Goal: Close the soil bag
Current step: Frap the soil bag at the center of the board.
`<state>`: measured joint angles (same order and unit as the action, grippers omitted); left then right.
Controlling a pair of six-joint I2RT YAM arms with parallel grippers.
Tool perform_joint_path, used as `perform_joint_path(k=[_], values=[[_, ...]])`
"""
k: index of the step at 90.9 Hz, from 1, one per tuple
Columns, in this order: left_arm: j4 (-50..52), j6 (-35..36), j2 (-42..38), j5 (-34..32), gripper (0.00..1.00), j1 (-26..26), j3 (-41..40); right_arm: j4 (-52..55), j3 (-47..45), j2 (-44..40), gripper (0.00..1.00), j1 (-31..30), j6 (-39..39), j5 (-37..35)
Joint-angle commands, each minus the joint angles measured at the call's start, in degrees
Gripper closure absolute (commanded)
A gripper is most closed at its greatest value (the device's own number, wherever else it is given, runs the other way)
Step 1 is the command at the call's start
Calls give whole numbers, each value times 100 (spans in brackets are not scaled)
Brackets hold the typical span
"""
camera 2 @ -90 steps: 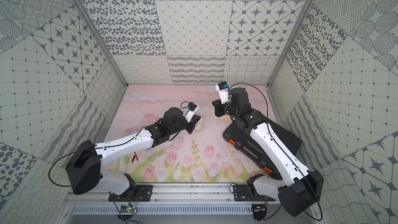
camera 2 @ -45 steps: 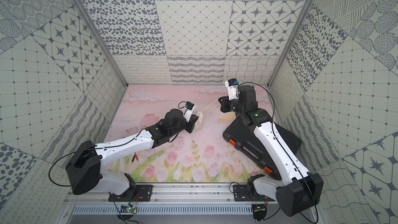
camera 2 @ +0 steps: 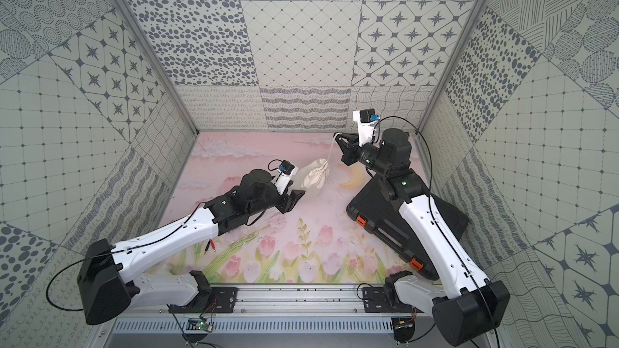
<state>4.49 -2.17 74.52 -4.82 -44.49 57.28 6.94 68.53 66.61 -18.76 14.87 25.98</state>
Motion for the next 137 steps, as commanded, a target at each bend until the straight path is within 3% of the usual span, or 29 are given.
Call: perform_joint_path(k=[1, 19, 47, 57, 67, 75, 84, 95, 105, 119, 137], values=[[-505, 310, 417, 861, 32, 18, 537, -387, -173, -134, 100, -129, 40, 248], [-1270, 23, 1425, 1525, 23, 253, 1336, -301, -251, -168, 100, -284, -9, 293], [-2073, -137, 2503, 2748, 29, 418, 2011, -196, -338, -345, 100, -291, -11, 239], [-2263, -167, 2731, 2900, 38, 452, 2104, -175, -329, -345, 100, -294, -25, 202], [-2268, -189, 2879, 2982, 62, 493, 2108, -152, -315, -368, 100, -286, -30, 123], [-2289, -149, 2890, 2957, 78, 494, 1854, -90, -287, -416, 100, -281, -112, -50], [-2251, -77, 2763, 2959, 89, 492, 1451, 8, -199, -408, 100, -253, -187, -203], [-1506, 286, 2509, 2685, 98, 386, 1038, 98, -15, -359, 100, -167, -169, -395], [-479, 630, 2399, 2256, 99, 197, 762, 178, 323, -287, 100, 4, -152, -601], [134, 512, 2363, 1700, 95, -90, 298, 220, 821, -107, 100, 262, -71, -956], [739, 320, 2882, 1096, 92, -372, 516, 209, 1243, 88, 100, 386, 55, -1104]])
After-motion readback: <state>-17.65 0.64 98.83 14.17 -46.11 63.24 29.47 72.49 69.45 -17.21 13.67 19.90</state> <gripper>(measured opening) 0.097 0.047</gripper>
